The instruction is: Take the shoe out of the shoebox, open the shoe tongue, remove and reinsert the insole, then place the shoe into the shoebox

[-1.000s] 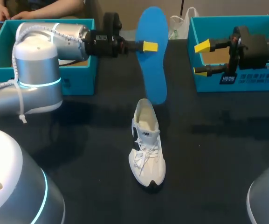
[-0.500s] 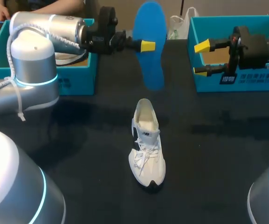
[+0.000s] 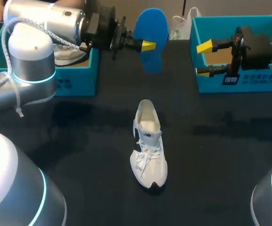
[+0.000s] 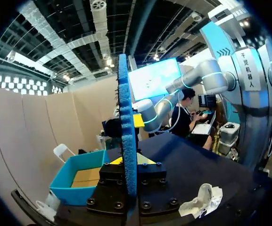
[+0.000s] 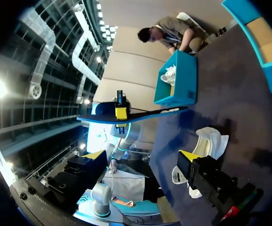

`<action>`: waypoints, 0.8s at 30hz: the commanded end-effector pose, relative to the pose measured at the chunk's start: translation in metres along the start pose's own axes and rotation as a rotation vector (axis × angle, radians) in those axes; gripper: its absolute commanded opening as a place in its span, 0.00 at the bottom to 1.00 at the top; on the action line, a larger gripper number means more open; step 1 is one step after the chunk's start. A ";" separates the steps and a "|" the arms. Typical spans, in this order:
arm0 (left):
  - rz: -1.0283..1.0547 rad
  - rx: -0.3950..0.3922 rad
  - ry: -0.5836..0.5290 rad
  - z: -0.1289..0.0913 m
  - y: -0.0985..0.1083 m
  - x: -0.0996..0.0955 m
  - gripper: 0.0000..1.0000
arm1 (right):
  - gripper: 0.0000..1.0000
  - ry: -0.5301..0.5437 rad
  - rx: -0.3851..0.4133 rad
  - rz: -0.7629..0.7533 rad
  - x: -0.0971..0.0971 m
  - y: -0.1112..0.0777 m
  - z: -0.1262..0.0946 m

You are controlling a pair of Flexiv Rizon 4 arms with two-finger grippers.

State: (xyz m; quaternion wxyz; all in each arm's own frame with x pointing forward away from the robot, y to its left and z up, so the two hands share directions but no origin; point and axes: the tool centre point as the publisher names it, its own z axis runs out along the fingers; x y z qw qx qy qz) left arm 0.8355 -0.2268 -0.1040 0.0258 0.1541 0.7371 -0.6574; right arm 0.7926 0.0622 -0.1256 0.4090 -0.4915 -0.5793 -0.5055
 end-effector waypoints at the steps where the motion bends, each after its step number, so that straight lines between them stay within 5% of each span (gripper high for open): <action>1: 0.316 -0.085 -0.058 0.000 -0.004 0.005 0.00 | 1.00 -0.002 -0.001 0.001 0.000 0.000 0.001; 8: 0.316 -0.085 -0.058 0.000 -0.004 0.005 0.00 | 1.00 -0.002 -0.001 0.001 0.000 0.000 0.001; 14: 0.509 0.094 -0.132 0.004 -0.003 0.006 0.00 | 1.00 -0.002 -0.001 0.001 0.000 0.000 0.001; 24: 0.866 0.136 -0.124 0.007 0.005 0.012 0.00 | 1.00 -0.002 -0.001 0.001 0.000 0.000 0.001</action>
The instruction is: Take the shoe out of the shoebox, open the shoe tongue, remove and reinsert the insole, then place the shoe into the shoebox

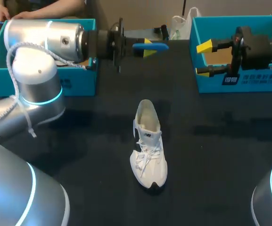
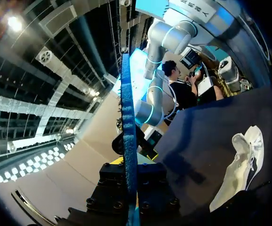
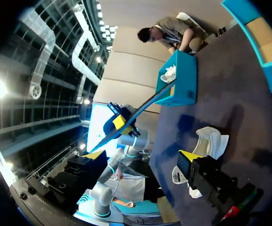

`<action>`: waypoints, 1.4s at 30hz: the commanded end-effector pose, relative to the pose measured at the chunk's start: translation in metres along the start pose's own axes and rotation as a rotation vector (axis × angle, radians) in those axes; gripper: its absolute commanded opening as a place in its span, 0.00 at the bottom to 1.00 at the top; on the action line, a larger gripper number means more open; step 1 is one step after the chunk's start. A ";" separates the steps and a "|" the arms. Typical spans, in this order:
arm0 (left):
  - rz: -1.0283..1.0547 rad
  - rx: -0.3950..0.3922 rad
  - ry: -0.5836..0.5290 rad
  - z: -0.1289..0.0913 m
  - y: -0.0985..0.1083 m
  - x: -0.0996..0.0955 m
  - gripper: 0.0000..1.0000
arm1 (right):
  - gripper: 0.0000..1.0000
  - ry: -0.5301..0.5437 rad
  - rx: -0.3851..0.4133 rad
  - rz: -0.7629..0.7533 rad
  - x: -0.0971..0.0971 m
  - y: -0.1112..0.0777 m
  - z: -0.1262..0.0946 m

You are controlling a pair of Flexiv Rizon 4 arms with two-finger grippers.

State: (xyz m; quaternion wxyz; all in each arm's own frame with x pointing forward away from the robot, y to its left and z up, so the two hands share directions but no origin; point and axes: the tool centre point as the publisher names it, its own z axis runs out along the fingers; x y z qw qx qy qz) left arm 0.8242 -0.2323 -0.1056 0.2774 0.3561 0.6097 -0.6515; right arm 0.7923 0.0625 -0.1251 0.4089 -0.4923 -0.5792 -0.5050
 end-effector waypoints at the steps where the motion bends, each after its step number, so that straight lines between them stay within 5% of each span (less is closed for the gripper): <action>1: 0.234 0.044 -0.022 -0.002 0.005 0.007 0.00 | 1.00 -0.001 -0.001 0.000 0.000 0.000 0.001; 17: 0.696 -0.041 -0.093 -0.005 0.012 0.021 0.00 | 1.00 -0.001 -0.001 0.000 0.000 0.000 0.001; 26: 0.704 -0.105 -0.074 -0.006 0.019 0.026 0.00 | 1.00 -0.001 -0.001 0.000 0.000 0.000 0.001; 42: 0.754 -0.180 -0.081 0.018 0.032 0.021 0.00 | 1.00 0.030 0.052 0.003 -0.002 0.001 0.044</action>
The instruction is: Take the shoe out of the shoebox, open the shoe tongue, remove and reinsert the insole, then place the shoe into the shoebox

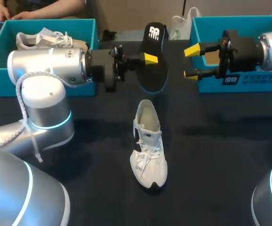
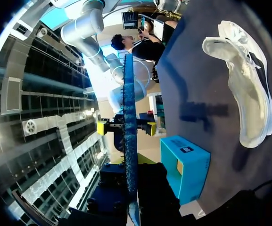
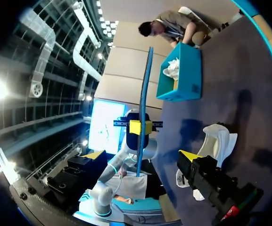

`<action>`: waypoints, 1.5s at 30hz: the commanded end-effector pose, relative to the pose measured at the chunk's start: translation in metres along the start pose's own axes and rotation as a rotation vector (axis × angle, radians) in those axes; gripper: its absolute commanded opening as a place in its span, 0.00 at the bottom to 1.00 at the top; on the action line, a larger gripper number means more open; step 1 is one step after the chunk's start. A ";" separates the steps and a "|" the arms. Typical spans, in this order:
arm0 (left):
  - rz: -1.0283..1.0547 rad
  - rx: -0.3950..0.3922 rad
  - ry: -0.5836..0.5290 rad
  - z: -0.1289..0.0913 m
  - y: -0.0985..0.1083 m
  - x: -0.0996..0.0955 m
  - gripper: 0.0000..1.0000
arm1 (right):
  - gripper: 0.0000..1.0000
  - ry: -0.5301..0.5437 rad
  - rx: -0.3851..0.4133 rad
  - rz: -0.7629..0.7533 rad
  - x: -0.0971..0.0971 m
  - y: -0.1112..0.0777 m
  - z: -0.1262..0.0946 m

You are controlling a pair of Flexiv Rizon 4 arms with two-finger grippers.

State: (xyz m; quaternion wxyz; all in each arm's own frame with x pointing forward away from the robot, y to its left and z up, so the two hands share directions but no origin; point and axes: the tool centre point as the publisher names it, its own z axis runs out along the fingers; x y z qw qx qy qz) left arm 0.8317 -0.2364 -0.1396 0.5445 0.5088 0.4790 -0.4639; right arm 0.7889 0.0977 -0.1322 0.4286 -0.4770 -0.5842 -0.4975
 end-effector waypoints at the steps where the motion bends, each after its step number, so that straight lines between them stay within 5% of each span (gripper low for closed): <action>1: 0.001 -0.020 -0.011 0.019 0.003 0.003 0.00 | 1.00 0.006 0.006 -0.002 -0.001 0.006 0.009; 7: 0.010 -0.040 -0.006 0.031 0.011 0.008 0.00 | 0.82 0.019 0.017 -0.008 -0.002 0.007 0.019; 12: 0.012 -0.046 -0.001 0.037 0.017 0.009 0.00 | 0.50 0.026 0.025 -0.006 -0.004 0.007 0.023; 25: 0.024 -0.057 -0.002 0.056 0.020 0.012 0.00 | 0.43 0.043 0.037 0.000 -0.007 0.009 0.030; 45: 0.013 -0.057 -0.031 0.060 0.017 0.007 0.00 | 0.18 0.057 0.038 0.008 -0.010 0.011 0.036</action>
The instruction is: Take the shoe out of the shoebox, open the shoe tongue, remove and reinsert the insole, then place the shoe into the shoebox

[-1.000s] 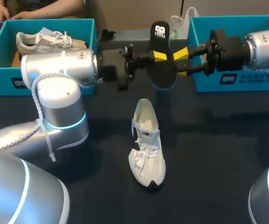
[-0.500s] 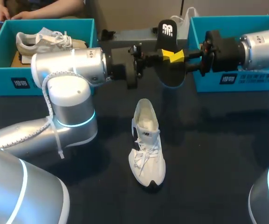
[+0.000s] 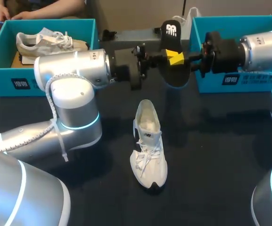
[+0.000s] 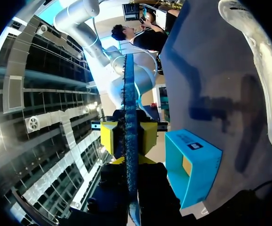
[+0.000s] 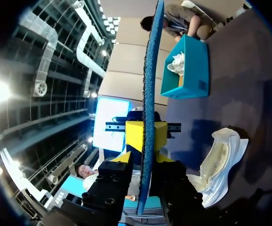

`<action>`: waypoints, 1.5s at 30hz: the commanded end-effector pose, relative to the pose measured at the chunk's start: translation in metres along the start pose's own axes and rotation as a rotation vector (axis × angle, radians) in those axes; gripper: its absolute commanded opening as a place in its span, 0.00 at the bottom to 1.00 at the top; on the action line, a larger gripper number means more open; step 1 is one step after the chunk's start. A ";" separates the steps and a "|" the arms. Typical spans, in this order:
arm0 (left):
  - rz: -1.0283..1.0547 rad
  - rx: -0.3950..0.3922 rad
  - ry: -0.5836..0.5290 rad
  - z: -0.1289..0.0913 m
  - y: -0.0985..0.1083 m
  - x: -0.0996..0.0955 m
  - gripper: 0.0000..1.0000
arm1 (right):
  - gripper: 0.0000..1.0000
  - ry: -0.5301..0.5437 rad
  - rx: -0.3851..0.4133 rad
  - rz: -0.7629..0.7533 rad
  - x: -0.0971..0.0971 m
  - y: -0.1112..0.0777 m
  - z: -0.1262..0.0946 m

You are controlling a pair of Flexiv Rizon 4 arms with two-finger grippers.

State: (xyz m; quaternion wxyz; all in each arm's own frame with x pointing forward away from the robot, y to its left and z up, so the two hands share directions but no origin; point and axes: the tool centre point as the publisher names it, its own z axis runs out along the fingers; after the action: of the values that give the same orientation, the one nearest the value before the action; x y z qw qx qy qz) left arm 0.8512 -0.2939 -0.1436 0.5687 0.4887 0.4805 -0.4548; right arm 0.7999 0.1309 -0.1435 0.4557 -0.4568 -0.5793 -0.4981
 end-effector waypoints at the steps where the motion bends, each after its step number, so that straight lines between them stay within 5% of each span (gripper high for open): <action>1: 0.001 -0.001 0.001 0.001 0.001 0.001 0.00 | 0.13 0.001 0.001 0.000 -0.001 0.001 0.002; 6: 0.000 -0.001 0.004 0.000 0.003 0.002 0.00 | 0.00 0.002 0.004 -0.002 -0.001 0.002 0.002; 14: 0.008 0.010 0.001 -0.005 0.003 0.001 0.00 | 0.00 0.007 0.017 -0.001 -0.001 0.004 0.003; 15: 0.009 0.010 0.001 -0.005 0.003 0.000 0.21 | 0.00 0.007 0.018 -0.001 -0.001 0.004 0.003; 16: 0.009 0.011 0.001 -0.005 0.003 0.000 0.69 | 0.00 0.008 0.022 0.000 -0.002 0.004 0.004; 17: 0.009 0.008 0.003 -0.006 0.004 -0.001 1.00 | 0.00 0.008 0.022 0.000 -0.002 0.005 0.004; 35: -0.013 -0.023 0.088 -0.061 0.021 -0.009 1.00 | 0.00 -0.027 0.005 -0.008 -0.012 0.008 -0.011; 45: -0.255 -0.052 0.208 -0.095 0.018 -0.014 1.00 | 0.00 -0.073 -0.037 -0.136 -0.017 0.012 -0.013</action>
State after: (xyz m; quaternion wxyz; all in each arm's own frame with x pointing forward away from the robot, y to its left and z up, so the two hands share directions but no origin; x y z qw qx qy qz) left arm 0.8652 -0.2127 -0.1408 0.4929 0.4410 0.5826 -0.4724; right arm 0.8191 0.1163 -0.1583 0.3982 -0.4403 -0.6171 -0.5165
